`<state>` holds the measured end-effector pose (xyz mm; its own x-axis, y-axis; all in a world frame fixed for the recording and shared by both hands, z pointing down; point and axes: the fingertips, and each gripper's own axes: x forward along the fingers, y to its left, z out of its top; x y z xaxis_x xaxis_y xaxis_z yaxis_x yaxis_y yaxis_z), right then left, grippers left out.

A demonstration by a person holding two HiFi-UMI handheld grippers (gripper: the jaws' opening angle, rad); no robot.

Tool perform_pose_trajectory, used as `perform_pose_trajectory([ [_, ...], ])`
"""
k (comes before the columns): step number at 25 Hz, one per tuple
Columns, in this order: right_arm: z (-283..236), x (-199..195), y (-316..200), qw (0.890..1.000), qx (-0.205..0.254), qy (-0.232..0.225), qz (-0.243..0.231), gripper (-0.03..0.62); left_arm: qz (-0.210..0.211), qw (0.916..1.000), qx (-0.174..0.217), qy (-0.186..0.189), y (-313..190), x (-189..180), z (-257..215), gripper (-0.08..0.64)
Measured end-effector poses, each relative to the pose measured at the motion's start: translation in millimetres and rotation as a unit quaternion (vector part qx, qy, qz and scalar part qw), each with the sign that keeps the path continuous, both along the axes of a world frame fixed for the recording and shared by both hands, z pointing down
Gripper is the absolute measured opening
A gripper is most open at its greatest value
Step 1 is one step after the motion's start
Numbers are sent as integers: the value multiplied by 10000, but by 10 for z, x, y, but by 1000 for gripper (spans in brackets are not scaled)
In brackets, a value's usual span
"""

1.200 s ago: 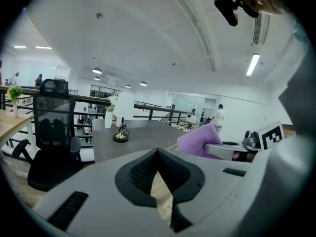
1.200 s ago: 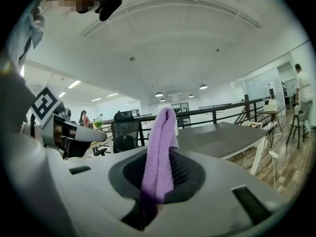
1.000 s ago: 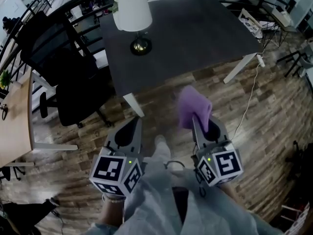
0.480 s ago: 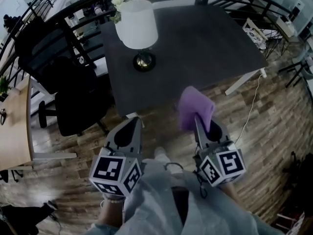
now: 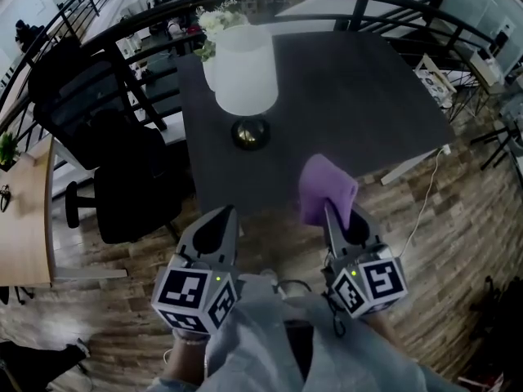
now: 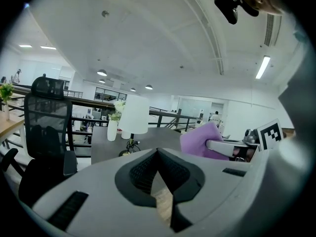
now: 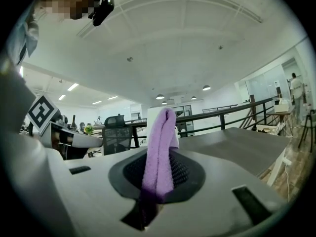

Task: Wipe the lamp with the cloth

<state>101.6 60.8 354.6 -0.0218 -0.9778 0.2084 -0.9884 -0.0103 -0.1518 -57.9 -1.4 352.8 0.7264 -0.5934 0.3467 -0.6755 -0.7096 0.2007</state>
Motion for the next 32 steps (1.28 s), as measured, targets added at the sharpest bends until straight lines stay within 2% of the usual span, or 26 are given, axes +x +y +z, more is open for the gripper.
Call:
perform_pose_trajectory([
  [7,15,33,-216,10000,-12,7,24,51,-11,10000,52,-16,-190,-13,13,9],
  [12,31,-39,-287,9995,-86,279,-68,51,-171,9998,14,-23,-287,-129,31,11],
  [17,24,-41,-346,9995,-75,287,-112,51,-343,9994,-21,31,-334,-233,60,9],
  [32,-182,356,-1069,9962,282,707,-415,51,-773,9969,98,87,-717,-80,-13,9],
])
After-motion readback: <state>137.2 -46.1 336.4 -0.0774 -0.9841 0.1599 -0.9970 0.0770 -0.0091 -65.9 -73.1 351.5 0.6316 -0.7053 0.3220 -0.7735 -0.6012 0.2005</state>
